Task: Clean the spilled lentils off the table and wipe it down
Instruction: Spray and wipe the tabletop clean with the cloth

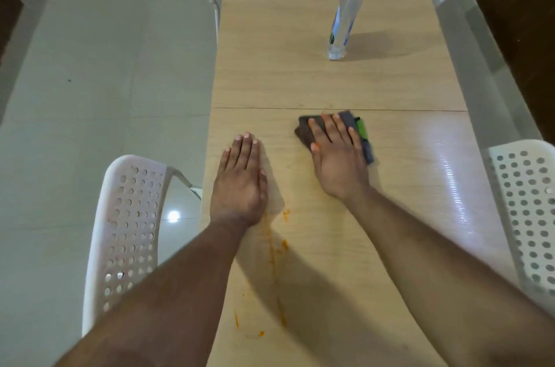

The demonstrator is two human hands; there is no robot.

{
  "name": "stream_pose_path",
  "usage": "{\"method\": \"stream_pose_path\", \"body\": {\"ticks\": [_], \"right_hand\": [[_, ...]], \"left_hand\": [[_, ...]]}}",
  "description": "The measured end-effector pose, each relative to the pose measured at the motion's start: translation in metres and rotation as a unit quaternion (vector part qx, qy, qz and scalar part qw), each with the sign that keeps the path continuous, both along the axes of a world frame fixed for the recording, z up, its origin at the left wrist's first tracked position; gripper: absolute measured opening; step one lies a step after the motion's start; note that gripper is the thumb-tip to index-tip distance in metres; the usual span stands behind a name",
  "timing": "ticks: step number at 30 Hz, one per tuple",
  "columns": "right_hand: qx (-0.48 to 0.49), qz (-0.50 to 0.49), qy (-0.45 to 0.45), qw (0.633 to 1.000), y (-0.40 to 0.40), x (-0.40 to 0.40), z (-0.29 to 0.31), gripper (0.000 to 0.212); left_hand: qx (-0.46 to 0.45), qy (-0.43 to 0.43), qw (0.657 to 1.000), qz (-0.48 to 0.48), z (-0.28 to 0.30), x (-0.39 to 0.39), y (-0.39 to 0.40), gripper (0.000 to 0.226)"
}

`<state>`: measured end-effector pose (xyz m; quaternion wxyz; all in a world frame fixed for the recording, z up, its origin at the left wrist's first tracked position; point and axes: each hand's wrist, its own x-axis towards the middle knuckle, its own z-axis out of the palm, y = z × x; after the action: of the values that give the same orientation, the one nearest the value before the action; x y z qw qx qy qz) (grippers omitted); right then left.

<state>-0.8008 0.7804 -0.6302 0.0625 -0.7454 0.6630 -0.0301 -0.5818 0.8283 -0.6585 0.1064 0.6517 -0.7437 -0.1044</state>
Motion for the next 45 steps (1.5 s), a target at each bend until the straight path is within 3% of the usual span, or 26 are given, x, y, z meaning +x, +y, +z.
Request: {"method": "stream_pose_path", "body": {"ticks": [5,9,13,16,21,27,32,36,40,45], "right_hand": [[0.002,0.002,-0.004,1.000,-0.036,0.048,-0.006,0.057],[0.005,0.059,-0.006,0.998,0.032,0.057,0.001,0.059],[0.029,0.109,0.018,0.993,0.112,0.016,0.007,0.060],[0.018,0.069,0.021,0.997,0.107,-0.011,0.004,0.059],[0.003,-0.037,0.006,0.999,0.052,0.030,-0.005,0.059],[0.012,0.034,-0.014,0.999,0.136,0.067,-0.004,0.058],[0.047,0.103,-0.004,0.994,0.243,0.032,0.005,0.059],[0.027,0.035,0.012,0.999,0.218,0.007,0.003,0.059],[0.026,-0.028,-0.012,0.999,0.182,0.035,-0.002,0.060],[0.022,0.083,-0.025,0.996,0.252,0.057,-0.006,0.060]], "left_hand": [[0.001,0.006,1.000,0.001,-0.002,0.001,-0.001,0.065],[-0.003,0.033,0.999,0.000,-0.001,0.006,-0.001,0.065],[-0.001,0.038,0.999,-0.004,0.000,0.006,-0.001,0.069],[-0.002,0.034,0.999,-0.007,-0.002,0.005,-0.001,0.070],[-0.004,0.052,0.999,-0.003,-0.003,0.008,0.000,0.069],[0.006,0.121,0.992,-0.025,0.000,0.019,0.014,0.073],[0.011,0.132,0.990,-0.045,0.003,0.025,0.077,0.070],[0.003,0.134,0.990,-0.040,-0.004,0.028,0.138,0.066],[-0.006,0.132,0.991,-0.029,-0.008,0.025,0.183,0.064],[-0.013,0.126,0.991,-0.037,-0.012,0.027,0.192,0.061]]}}
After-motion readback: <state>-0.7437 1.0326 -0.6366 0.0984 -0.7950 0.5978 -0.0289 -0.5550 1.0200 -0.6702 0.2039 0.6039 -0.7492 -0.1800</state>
